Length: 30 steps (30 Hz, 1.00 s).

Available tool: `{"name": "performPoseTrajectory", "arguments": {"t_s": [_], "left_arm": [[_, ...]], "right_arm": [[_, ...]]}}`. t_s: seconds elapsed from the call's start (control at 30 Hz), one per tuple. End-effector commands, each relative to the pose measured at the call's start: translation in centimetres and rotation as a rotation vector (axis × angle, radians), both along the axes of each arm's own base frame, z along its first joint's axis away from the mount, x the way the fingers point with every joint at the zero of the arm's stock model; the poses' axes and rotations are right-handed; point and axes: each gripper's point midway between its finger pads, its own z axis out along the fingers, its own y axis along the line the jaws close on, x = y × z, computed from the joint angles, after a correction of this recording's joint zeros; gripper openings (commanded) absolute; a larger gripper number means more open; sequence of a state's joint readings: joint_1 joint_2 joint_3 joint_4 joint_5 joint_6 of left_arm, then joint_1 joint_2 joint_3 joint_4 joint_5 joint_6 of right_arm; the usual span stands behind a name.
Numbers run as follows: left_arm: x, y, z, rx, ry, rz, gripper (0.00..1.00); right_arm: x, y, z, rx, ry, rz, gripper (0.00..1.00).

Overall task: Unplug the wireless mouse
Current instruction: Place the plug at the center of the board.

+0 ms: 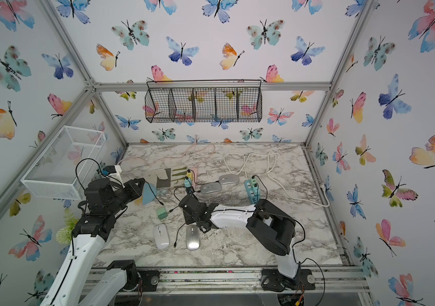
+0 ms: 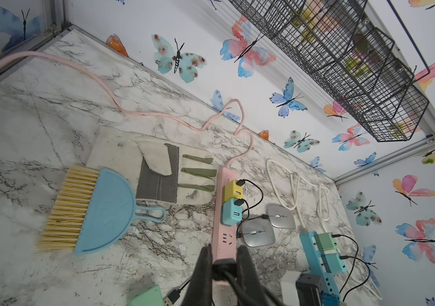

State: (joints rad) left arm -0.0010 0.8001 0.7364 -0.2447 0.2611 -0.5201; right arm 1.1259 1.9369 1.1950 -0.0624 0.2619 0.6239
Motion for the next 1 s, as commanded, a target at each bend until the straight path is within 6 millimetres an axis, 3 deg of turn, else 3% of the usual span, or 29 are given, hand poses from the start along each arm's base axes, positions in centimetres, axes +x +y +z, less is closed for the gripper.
{"name": "performPoseTrajectory", "arguments": {"t_s": [0.0,0.13,0.33,0.5,0.57,0.67,0.77,0.97], "left_arm": [[-0.1,-0.2,0.0,0.002,-0.004,-0.02,0.0],[0.0,-0.4,-0.1,-0.001,-0.001,-0.033,0.0],[0.2,-0.6,-0.3,-0.005,0.006,-0.049,0.0],[0.3,-0.7,-0.2,-0.004,0.007,-0.054,0.0],[0.3,-0.8,-0.1,-0.004,0.005,-0.059,0.0],[0.5,-1.3,0.2,-0.01,-0.008,-0.09,0.0],[0.8,-2.7,0.6,-0.018,-0.024,-0.184,0.0],[1.1,-6.4,1.4,-0.032,-0.032,-0.36,0.0]], "right_arm": [[0.4,-0.3,-0.7,-0.035,-0.005,-0.051,0.12],[0.3,-0.3,-1.7,-0.051,0.015,-0.05,0.23],[0.0,-0.1,-2.5,-0.038,0.037,-0.047,0.56],[0.1,-0.1,-1.1,-0.008,0.013,-0.043,0.63],[0.3,-0.2,0.7,0.019,-0.027,-0.027,0.64],[0.2,-0.2,4.8,0.091,-0.144,0.056,0.63],[-0.1,-0.4,9.0,0.143,-0.272,0.182,0.57],[-0.8,-2.2,15.6,0.387,-0.319,0.45,0.59]]}}
